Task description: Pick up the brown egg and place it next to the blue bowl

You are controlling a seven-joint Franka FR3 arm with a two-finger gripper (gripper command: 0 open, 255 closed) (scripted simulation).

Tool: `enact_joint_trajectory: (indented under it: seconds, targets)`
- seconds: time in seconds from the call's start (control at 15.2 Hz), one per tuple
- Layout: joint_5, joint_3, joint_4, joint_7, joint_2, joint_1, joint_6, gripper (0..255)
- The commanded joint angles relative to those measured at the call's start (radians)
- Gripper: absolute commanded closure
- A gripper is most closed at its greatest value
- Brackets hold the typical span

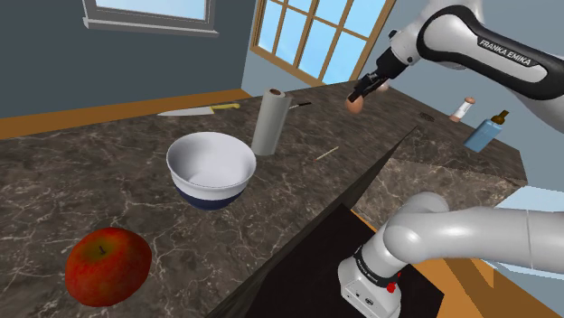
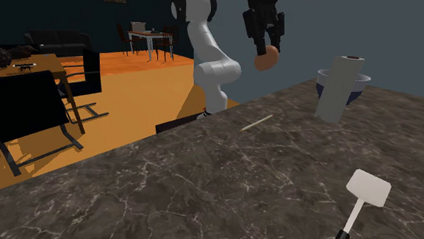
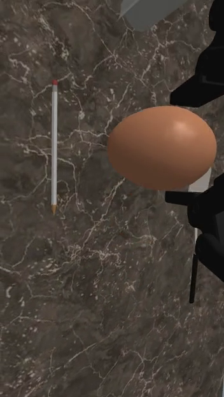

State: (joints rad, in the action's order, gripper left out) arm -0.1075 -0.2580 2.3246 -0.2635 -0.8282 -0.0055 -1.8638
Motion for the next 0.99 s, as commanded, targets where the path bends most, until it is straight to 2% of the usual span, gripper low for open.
enact_joint_trajectory:
  seconds: [0.0,0.46,0.92]
  targets:
    - [0.016,0.054,0.027,0.052,-0.036,0.004,0.012,255]
    - [0.088,0.226,0.078,0.216,-0.105,0.039,0.035,255]
    - [0.171,0.401,0.073,0.383,-0.115,0.083,0.049,255]
